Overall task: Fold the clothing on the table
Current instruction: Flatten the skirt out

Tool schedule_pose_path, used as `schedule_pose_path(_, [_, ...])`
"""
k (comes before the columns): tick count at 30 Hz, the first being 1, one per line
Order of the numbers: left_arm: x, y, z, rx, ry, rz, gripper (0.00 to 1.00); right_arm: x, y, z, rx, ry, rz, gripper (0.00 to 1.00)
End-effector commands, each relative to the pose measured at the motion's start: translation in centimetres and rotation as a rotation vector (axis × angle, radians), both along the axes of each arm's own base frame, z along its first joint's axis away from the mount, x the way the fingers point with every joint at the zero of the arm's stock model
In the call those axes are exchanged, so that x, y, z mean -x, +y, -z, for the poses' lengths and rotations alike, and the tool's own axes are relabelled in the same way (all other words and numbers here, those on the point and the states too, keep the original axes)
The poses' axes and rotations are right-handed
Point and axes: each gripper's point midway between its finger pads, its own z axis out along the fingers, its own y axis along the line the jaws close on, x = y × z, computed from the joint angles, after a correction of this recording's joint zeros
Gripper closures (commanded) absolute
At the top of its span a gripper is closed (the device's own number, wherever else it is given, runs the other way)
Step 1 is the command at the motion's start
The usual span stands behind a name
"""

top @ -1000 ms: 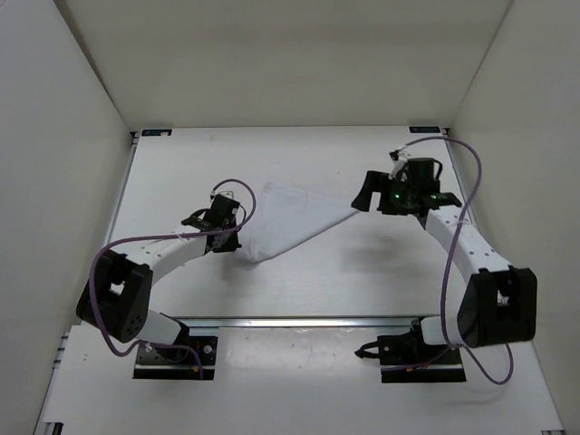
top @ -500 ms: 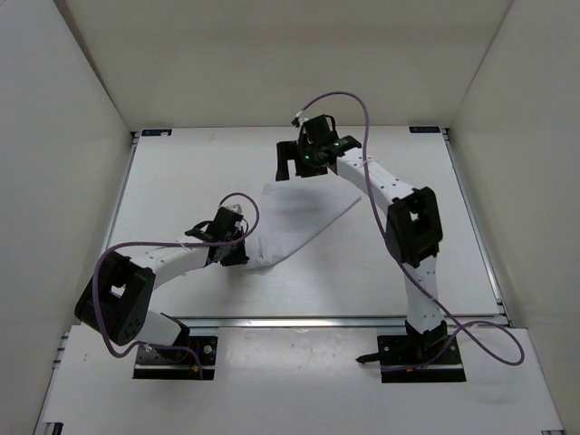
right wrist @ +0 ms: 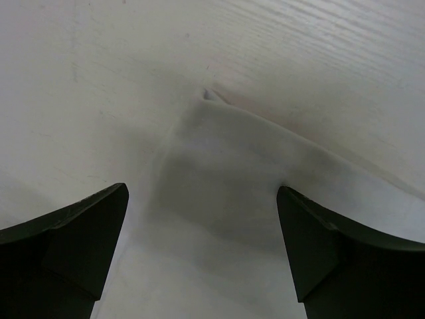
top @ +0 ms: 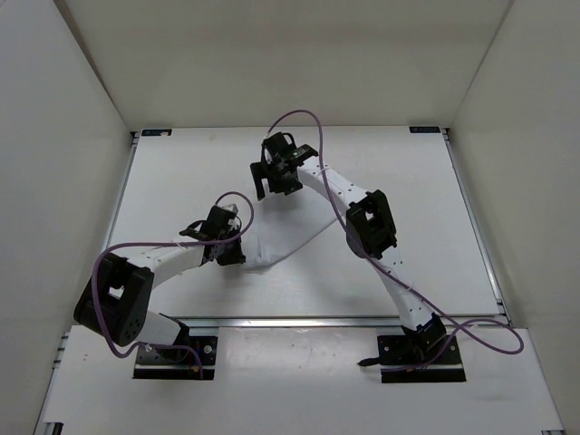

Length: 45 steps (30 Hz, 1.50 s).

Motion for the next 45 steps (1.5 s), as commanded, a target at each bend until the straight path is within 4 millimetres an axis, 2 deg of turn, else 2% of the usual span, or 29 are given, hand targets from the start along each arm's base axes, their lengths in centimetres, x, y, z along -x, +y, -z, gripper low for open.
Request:
schedule_pose_path(1, [-0.2,-0.4,-0.8,0.020,-0.020,0.028,1.00,-1.0,0.8,-1.5,0.003,-0.069,0.034,0.10])
schedule_pose_path(4, [0.0,-0.7,-1.1,0.030,-0.026,0.040,1.00,-1.7,0.6,-0.6,0.049,-0.099,0.050,0.15])
schedule_pose_path(7, [0.6,-0.4,-0.8,0.027,-0.009,0.041,1.00,-2.0,0.1,0.7,0.083,-0.091,0.064,0.30])
schedule_pose_path(9, [0.4,-0.2,-1.1,0.028,-0.020,0.036,1.00,-2.1,-0.4,1.2,0.098,-0.072,0.087,0.47])
schedule_pose_path(11, [0.5,-0.1,-1.0,0.023,-0.016,0.037,1.00,-2.2,-1.2,2.3,0.118,-0.047,0.099,0.57])
schedule_pose_path(13, [0.4,0.0,-1.0,0.017,-0.017,0.036,1.00,-2.4,-1.8,2.9,0.140,-0.045,0.106,0.81])
schedule_pose_path(16, [0.4,-0.1,-1.1,0.017,-0.022,0.042,1.00,-2.7,-2.4,2.7,0.153,-0.046,0.138,1.00])
schedule_pose_path(22, [0.6,0.2,-0.7,0.014,-0.010,0.034,1.00,-4.8,-4.5,-1.5,0.155,-0.140,0.159,1.00])
schedule_pose_path(25, [0.5,0.2,-0.7,0.017,-0.014,0.031,1.00,-5.3,-4.2,-2.9,0.088,-0.145,0.143,1.00])
schedule_pose_path(26, [0.7,0.1,-0.5,0.018,-0.005,0.032,1.00,-5.4,-4.2,-2.8,0.060,-0.128,0.136,1.00])
schedule_pose_path(27, [0.5,0.0,-0.7,0.020,-0.011,0.033,1.00,-5.4,-4.1,-2.9,0.044,-0.120,0.140,0.94])
schedule_pose_path(29, [0.6,-0.1,-0.7,0.025,-0.007,0.036,1.00,-5.3,-3.8,-3.0,0.031,-0.115,0.146,0.70])
schedule_pose_path(30, [0.7,-0.3,-0.7,0.025,-0.008,0.046,1.00,-5.0,-3.5,-2.7,0.035,-0.109,0.134,0.64])
schedule_pose_path(32, [0.8,-0.7,-0.6,0.028,-0.009,0.058,1.00,-4.8,-2.4,-2.5,0.015,-0.112,0.112,0.40])
schedule_pose_path(33, [1.1,-1.0,-0.6,0.037,-0.001,0.071,1.00,-4.7,-1.7,-2.6,0.001,-0.117,0.103,0.32])
schedule_pose_path(35, [1.9,-1.5,-0.1,0.034,0.017,0.094,1.00,-4.6,-0.8,-2.8,-0.011,-0.132,0.089,0.24])
schedule_pose_path(37, [2.1,-2.0,-0.1,0.039,0.017,0.110,1.00,-3.8,0.6,-2.9,-0.050,-0.115,0.058,0.20])
schedule_pose_path(45, [2.3,-2.1,0.4,0.054,0.029,0.108,1.00,-2.9,3.3,-2.5,-0.152,-0.065,0.023,0.17])
